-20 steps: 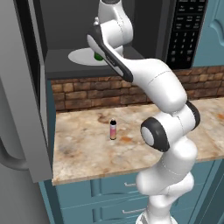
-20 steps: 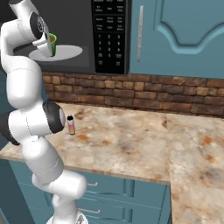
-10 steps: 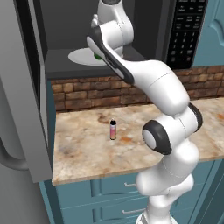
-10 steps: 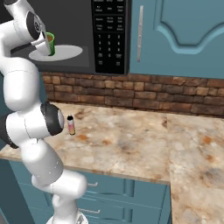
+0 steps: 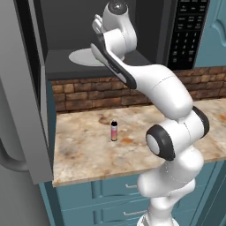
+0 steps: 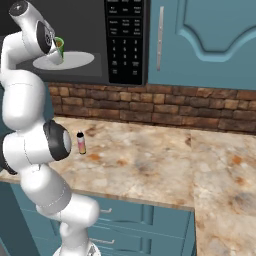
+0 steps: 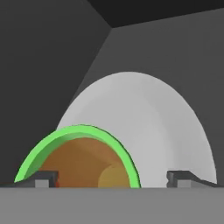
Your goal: Place the microwavable item in the microwave. Then, close the microwave door and press the start button.
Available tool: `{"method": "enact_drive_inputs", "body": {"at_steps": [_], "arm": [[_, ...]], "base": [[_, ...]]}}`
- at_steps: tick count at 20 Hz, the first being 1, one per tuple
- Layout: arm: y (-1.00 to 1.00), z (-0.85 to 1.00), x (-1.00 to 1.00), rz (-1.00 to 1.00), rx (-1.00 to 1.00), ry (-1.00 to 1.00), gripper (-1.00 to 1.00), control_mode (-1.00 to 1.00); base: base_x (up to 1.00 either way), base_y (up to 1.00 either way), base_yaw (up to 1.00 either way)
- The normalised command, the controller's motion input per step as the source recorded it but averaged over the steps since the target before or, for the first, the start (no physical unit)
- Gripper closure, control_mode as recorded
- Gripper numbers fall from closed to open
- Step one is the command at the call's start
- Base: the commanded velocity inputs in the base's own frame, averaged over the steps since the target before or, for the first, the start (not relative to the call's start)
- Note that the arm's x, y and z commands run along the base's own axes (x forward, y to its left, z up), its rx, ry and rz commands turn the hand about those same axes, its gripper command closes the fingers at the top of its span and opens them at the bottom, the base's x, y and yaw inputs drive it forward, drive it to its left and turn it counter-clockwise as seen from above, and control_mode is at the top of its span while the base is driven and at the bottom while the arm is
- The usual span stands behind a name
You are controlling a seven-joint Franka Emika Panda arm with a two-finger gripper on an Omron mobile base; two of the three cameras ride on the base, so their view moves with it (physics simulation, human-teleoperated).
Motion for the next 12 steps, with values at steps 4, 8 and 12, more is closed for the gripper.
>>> {"method": "enact_drive_inputs", "body": {"at_steps": [4, 8, 12], "arm": [[-0.03, 0.00, 0.38, 0.08, 0.00, 0.00, -1.00, -1.00], [0.00, 0.04, 0.18, 0.08, 0.00, 0.00, -1.00, -1.00], [0.00, 0.22, 0.01, 0.10, 0.00, 0.00, -1.00, -1.00]], "base": [[0.00, 0.00, 0.00], [0.00, 0.00, 0.00], [0.00, 0.00, 0.00]]}}
